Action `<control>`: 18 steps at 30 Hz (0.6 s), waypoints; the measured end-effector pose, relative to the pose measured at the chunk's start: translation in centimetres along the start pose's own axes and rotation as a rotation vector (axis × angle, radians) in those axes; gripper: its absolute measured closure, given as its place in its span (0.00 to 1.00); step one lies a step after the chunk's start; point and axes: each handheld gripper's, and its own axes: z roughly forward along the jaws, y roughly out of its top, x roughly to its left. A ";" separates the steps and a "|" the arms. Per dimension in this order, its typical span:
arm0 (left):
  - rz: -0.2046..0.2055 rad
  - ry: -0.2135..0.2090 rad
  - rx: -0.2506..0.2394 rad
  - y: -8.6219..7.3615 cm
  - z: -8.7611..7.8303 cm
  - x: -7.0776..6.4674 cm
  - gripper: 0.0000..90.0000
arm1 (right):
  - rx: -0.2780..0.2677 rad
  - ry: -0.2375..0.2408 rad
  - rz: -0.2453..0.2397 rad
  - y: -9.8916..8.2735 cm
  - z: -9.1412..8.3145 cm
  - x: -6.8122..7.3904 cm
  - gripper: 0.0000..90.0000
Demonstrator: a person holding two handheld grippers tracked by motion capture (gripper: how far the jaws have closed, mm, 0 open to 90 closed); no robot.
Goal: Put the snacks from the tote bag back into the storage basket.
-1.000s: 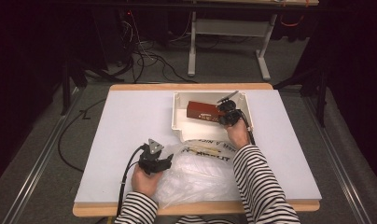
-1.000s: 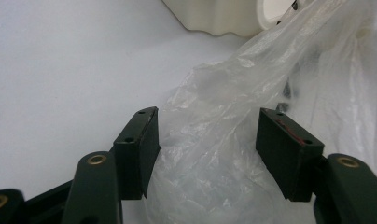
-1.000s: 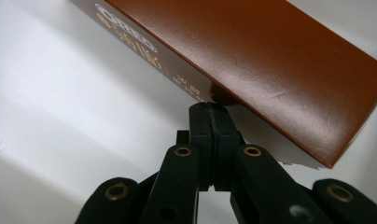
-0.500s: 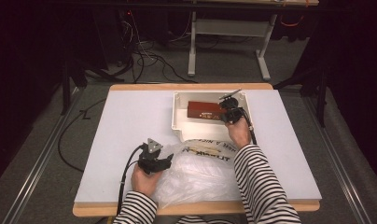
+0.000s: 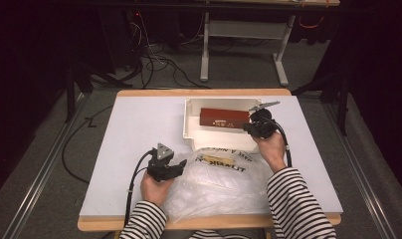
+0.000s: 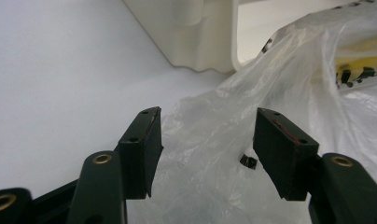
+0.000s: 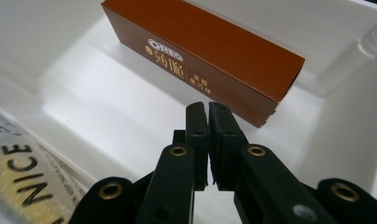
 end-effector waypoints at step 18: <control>-0.020 -0.006 -0.070 1.0 -2.8 1.1 0.48 | -0.115 0.034 0.009 -3.5 -5.0 -1.2 0.93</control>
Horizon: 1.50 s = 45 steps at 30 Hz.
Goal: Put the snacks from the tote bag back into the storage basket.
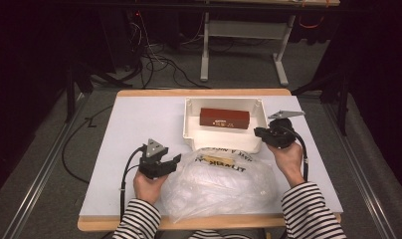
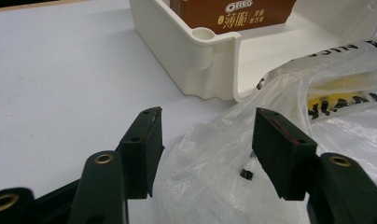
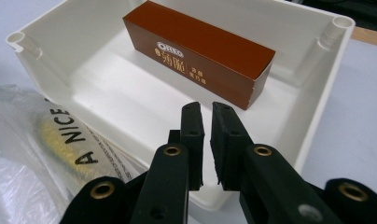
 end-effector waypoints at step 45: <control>-0.051 0.044 -0.023 -1.4 -3.6 3.0 0.49 | -0.118 -0.008 0.119 -9.1 -6.0 -2.7 0.80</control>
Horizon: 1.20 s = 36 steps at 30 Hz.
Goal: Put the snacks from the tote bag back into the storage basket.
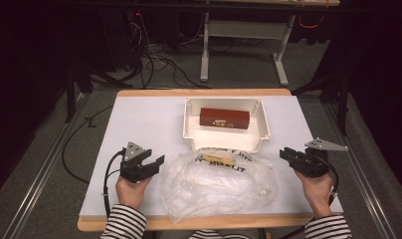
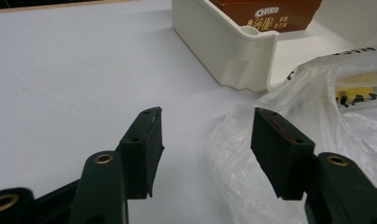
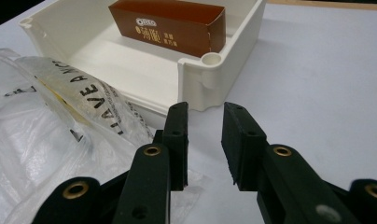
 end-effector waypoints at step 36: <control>-0.052 0.061 0.049 -1.8 1.7 2.2 0.48 | 0.045 -0.022 0.082 -3.1 2.4 -1.7 0.75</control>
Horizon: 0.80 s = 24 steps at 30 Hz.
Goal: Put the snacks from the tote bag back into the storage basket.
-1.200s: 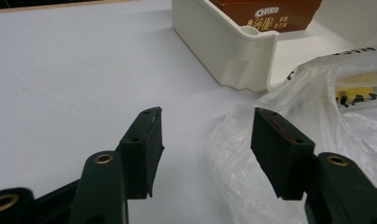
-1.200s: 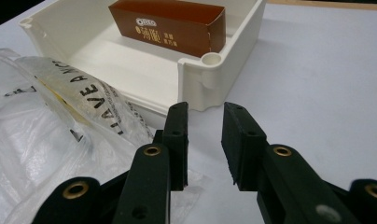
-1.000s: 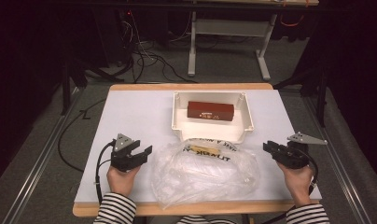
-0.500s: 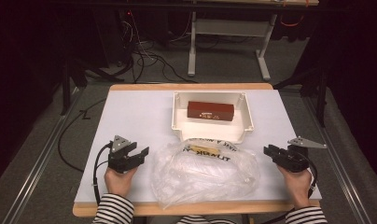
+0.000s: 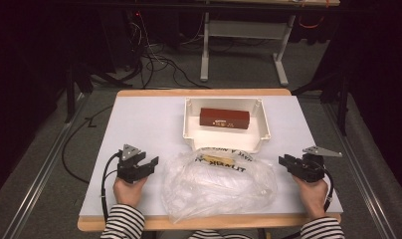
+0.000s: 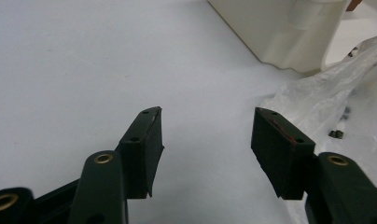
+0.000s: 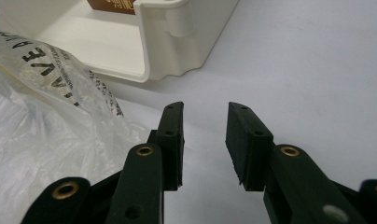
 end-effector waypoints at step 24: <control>-0.014 0.036 0.008 -1.0 2.4 0.2 0.48 | 0.029 -0.047 -0.003 -0.5 2.8 -0.2 0.71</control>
